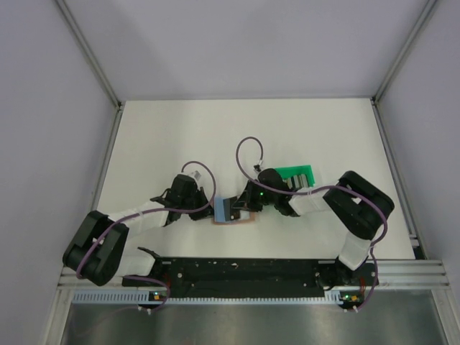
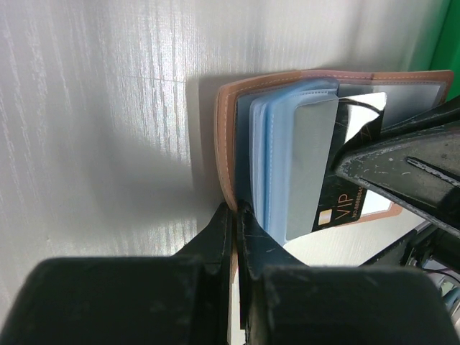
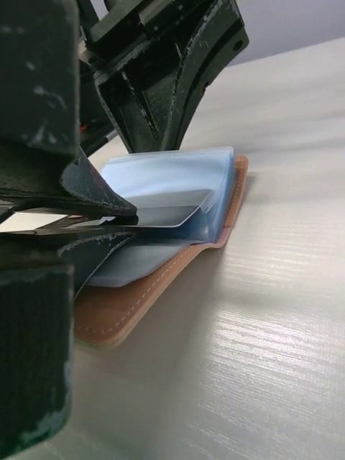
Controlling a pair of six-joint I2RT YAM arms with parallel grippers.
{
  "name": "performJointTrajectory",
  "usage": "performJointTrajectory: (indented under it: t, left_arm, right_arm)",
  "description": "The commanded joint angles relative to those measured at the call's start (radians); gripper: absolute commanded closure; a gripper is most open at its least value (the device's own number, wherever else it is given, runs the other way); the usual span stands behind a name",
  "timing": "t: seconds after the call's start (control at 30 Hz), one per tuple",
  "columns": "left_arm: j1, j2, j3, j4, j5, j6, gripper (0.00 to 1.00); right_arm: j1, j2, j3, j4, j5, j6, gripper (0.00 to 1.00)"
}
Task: Put the credit cards into the card holder
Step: Insert the credit card into the card slot.
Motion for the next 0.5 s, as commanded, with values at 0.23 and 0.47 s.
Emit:
performJointTrajectory:
  t: [0.23, 0.47]
  left_arm:
    - [-0.009, 0.032, -0.049, -0.088, -0.052, 0.02, 1.0]
    - [-0.009, 0.033, -0.046, -0.082, -0.046, 0.025, 1.0]
  right_arm:
    - [0.046, -0.102, 0.144, -0.447, 0.199, -0.159, 0.66]
    - [0.066, -0.063, 0.191, -0.446, 0.15, -0.168, 0.61]
